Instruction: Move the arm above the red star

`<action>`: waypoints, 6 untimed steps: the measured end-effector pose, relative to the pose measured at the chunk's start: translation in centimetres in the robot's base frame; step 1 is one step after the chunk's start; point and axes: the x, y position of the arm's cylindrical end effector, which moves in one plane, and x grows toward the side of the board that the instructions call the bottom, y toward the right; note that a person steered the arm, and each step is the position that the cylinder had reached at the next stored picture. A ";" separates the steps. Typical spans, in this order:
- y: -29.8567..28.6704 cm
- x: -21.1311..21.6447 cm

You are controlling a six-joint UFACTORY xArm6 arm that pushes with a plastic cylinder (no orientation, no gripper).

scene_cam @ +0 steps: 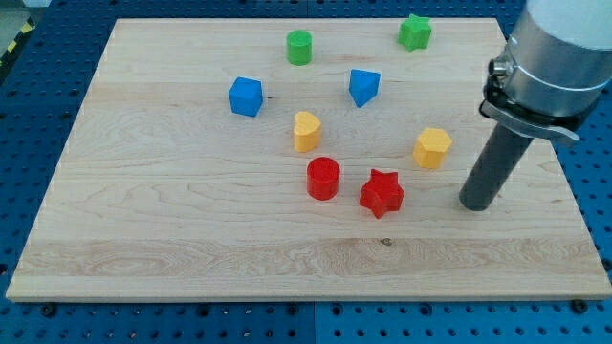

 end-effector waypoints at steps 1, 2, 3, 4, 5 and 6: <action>-1.7 0.0; -3.2 -1.0; -4.2 -2.7; -5.5 -3.5; -6.3 -3.8; -6.9 -3.8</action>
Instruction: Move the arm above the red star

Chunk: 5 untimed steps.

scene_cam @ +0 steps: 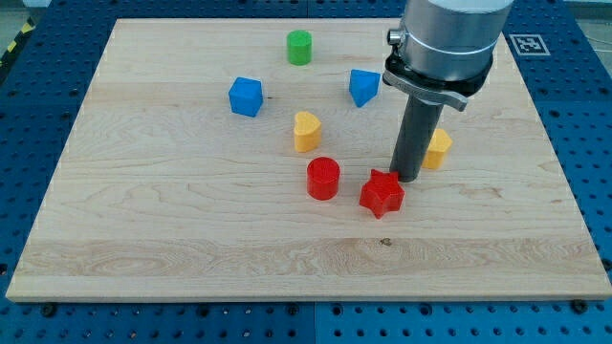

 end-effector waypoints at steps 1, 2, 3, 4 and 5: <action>-0.2 0.0; -0.2 0.0; -0.2 -1.1; -0.2 -2.2; -1.8 -2.7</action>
